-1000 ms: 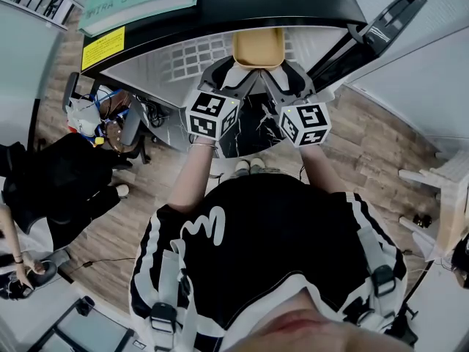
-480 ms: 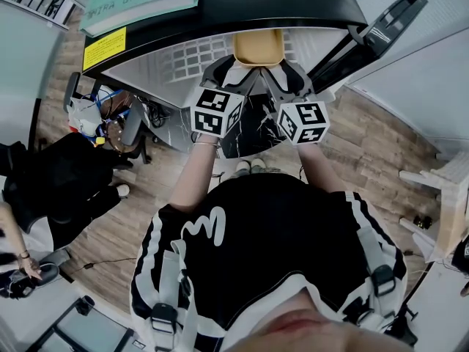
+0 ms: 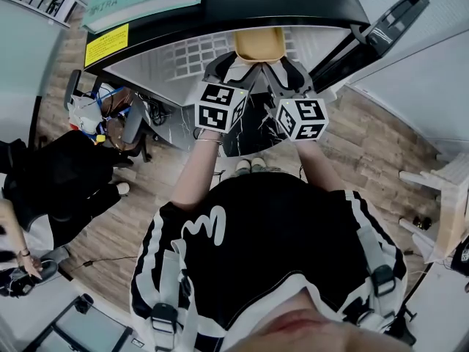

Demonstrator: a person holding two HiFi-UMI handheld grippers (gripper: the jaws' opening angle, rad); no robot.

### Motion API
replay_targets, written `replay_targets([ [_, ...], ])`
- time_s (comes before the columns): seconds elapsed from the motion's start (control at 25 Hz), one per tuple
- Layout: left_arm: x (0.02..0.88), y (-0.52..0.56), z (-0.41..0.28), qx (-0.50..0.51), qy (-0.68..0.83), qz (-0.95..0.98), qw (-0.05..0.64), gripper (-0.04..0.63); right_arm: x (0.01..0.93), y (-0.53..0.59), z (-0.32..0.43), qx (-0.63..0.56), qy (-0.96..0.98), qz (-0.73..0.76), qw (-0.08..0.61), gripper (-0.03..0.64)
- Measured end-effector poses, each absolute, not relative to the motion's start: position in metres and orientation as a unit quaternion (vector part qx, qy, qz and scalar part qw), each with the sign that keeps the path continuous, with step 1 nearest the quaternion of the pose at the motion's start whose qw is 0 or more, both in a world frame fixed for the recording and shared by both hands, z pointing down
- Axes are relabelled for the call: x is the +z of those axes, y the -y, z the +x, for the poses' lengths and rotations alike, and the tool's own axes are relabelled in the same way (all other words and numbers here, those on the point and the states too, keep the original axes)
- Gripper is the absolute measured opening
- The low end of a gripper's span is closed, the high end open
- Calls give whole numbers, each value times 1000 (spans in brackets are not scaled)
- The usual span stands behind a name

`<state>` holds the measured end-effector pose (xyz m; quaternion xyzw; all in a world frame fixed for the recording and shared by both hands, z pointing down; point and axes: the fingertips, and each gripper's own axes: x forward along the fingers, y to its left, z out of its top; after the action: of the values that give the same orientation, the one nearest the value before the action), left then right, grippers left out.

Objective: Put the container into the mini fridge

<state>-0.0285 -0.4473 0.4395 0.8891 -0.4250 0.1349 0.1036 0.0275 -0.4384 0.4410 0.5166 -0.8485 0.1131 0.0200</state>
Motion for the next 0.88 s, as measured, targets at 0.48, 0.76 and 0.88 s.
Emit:
replay_targets([
  [0.48, 445, 439, -31, 121, 426, 893, 87, 247, 442, 434, 25, 105, 850, 516, 25, 209],
  [0.76, 438, 432, -35, 103, 432, 893, 73, 247, 436, 426, 26, 100, 851, 516, 16, 210],
  [0.88, 433, 426, -37, 93, 435, 893, 67, 247, 432, 420, 26, 99, 851, 516, 9, 209],
])
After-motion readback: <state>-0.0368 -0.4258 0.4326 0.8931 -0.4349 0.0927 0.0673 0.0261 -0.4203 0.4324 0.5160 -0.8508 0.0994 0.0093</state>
